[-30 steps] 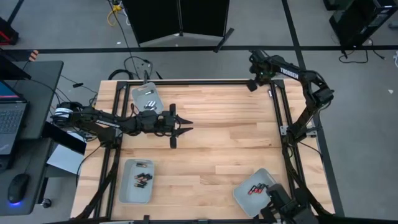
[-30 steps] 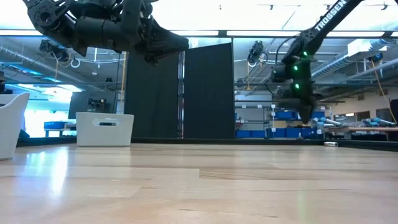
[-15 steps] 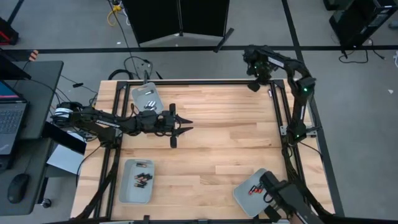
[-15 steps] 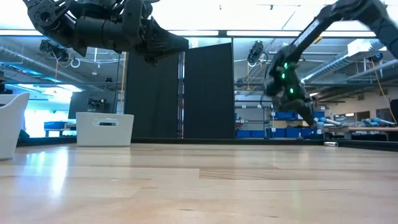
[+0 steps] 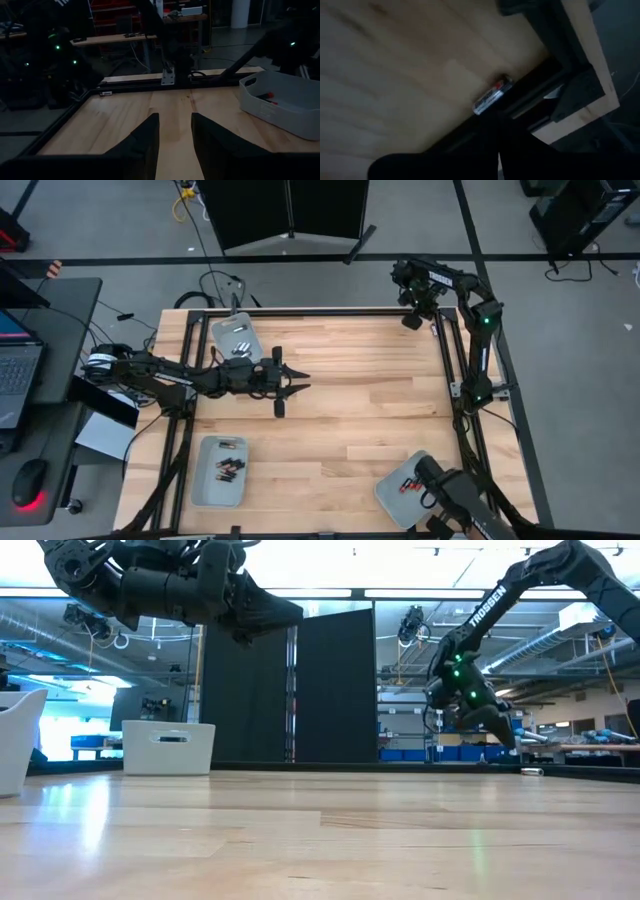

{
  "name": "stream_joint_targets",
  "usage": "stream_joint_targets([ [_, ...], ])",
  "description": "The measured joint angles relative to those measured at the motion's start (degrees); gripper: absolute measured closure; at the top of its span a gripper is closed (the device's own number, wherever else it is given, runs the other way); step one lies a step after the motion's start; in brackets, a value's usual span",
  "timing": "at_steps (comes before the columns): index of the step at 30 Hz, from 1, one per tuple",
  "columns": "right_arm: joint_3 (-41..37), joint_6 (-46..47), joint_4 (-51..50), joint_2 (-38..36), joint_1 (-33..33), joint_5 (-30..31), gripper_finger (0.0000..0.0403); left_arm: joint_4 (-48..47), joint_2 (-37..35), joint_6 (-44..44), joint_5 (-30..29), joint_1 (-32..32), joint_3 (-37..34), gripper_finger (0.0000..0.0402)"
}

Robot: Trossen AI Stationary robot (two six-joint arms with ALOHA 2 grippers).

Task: Sort batteries
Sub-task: Adjust the bottom right gray bin

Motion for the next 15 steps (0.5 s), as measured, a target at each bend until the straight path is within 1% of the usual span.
stream_joint_targets([
  [3,-0.2,-2.5,-0.5,-1.5,1.8,-0.3,0.0394,-0.4,0.0,0.0,0.0,0.0,0.0,0.028],
  [4,-0.2,-3.1,-0.3,-2.6,2.6,-1.5,0.0394,-0.7,0.0,0.0,0.0,0.0,0.0,0.028],
  [6,-0.2,-3.5,-0.2,-5.3,4.2,-3.6,0.0394,-1.2,0.0,0.0,0.0,0.0,0.0,0.028],
  [9,-0.9,-2.8,1.0,-10.7,6.9,-4.8,0.0394,-1.6,0.0,0.0,0.0,0.0,0.0,0.028],
  [13,-5.9,-1.4,4.9,-19.7,11.5,-10.2,0.0396,-1.8,0.0,-0.1,0.0,0.0,0.0,0.028],
  [15,-9.6,1.0,6.3,-24.4,13.7,-11.2,0.0396,-1.9,0.0,-0.2,0.7,0.0,0.0,0.028],
])
